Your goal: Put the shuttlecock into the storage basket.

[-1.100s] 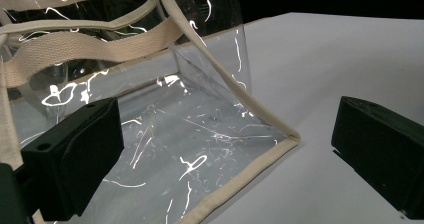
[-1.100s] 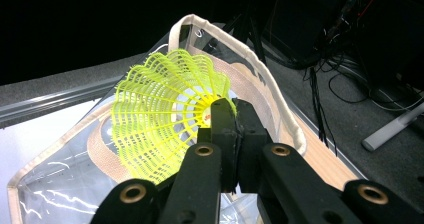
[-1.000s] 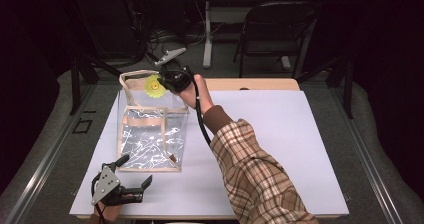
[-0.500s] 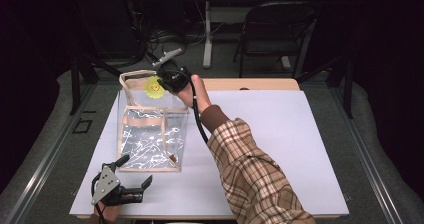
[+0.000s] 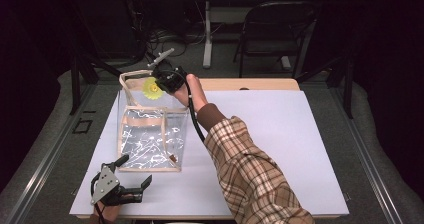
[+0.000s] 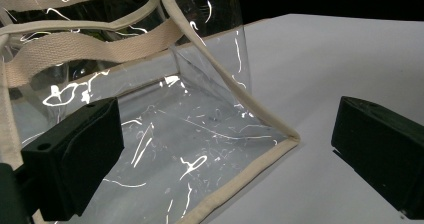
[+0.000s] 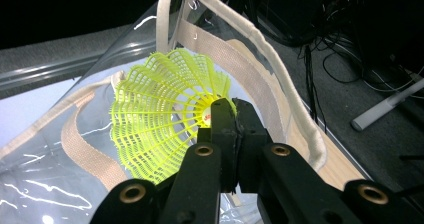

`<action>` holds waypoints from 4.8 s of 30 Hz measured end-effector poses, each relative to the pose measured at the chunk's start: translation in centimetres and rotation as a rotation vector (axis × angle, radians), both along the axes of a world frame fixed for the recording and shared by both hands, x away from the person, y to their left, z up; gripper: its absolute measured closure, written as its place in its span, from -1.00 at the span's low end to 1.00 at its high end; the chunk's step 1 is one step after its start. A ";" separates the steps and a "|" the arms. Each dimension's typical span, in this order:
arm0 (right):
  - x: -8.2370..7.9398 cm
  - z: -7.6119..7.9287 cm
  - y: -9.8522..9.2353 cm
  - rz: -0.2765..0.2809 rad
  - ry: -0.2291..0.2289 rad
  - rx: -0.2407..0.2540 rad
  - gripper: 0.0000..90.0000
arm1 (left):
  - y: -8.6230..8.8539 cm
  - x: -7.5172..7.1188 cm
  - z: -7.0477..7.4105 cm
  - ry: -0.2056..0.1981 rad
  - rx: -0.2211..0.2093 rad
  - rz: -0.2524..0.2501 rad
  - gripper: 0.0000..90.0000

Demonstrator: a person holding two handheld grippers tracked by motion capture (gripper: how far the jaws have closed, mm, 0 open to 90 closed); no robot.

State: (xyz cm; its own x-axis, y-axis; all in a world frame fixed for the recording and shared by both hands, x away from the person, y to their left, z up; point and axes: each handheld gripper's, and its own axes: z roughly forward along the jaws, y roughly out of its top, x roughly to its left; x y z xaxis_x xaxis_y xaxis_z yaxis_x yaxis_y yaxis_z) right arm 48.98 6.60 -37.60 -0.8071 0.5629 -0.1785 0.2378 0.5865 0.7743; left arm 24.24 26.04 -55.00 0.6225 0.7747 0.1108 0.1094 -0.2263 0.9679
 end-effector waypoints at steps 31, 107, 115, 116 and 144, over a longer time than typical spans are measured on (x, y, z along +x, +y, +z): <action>0.9 -0.7 1.5 -0.048 0.008 -0.095 0.98 | 0.1 0.0 0.0 0.000 -0.004 0.001 -1.00; 0.9 -1.5 3.8 -0.071 0.046 -0.149 0.35 | 0.2 -0.1 0.1 0.000 -0.010 0.002 -1.00; -0.1 -0.1 3.1 -0.013 0.063 -0.100 -0.11 | 0.1 0.0 0.0 0.002 -0.011 0.001 -1.00; -0.2 0.1 2.9 -0.007 0.063 -0.093 -0.22 | 0.1 0.0 0.1 0.002 -0.009 0.002 -1.00; -2.5 1.4 -4.2 0.027 0.110 0.007 -0.96 | 0.1 -0.1 0.0 0.006 -0.002 0.006 -1.00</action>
State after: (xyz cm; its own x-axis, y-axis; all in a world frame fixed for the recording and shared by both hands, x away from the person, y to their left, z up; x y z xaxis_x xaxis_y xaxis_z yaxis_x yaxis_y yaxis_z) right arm 46.45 2.36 -36.24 -0.8367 0.5412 -0.0841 0.3055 0.5885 0.7486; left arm 24.14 26.09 -54.98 0.6182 0.7789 0.1055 0.1163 -0.2233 0.9678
